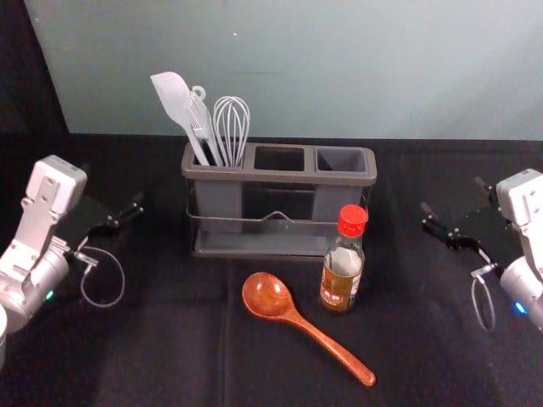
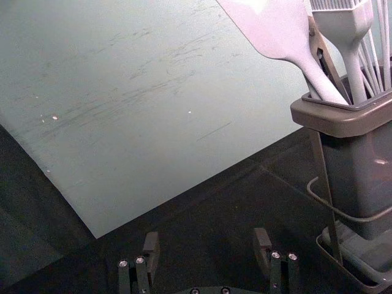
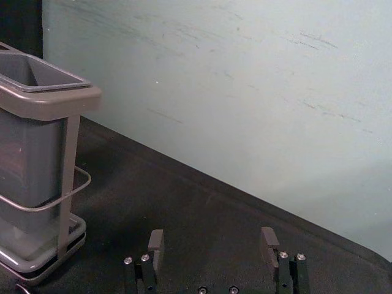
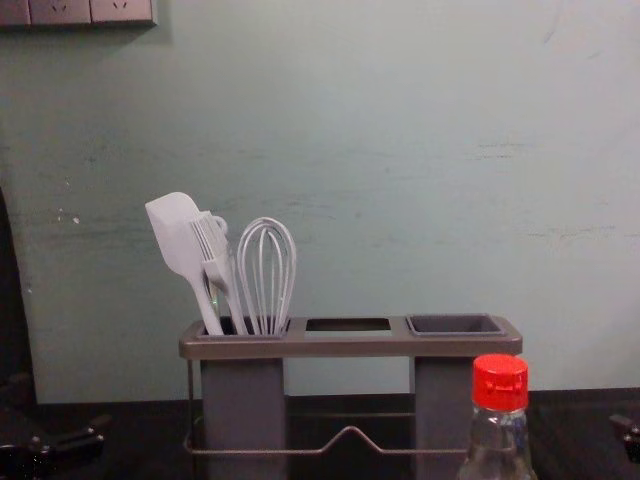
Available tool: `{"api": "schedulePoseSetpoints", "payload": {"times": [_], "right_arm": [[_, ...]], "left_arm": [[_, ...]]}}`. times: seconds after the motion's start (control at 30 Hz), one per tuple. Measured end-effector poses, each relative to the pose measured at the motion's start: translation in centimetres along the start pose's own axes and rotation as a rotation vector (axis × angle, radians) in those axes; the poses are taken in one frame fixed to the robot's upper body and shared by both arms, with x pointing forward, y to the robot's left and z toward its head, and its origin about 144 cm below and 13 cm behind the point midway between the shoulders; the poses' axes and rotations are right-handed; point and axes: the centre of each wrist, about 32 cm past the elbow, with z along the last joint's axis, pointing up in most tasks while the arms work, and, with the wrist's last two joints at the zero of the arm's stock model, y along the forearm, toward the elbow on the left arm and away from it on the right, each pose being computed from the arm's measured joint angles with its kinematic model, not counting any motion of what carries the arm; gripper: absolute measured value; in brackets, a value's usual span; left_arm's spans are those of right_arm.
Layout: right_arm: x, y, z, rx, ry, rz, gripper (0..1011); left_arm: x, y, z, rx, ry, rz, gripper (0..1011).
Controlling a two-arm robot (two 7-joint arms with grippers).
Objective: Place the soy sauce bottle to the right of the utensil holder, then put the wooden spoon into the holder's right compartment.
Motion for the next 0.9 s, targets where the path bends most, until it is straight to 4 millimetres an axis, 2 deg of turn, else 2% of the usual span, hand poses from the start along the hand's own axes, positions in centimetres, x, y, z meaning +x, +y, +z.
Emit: {"api": "schedulePoseSetpoints", "payload": {"times": [0.9], "right_arm": [[0.0,0.0,0.0,0.0,0.0,0.0,1004]], "left_arm": [[0.0,0.0,0.0,0.0,0.0,0.0,1005]]}}
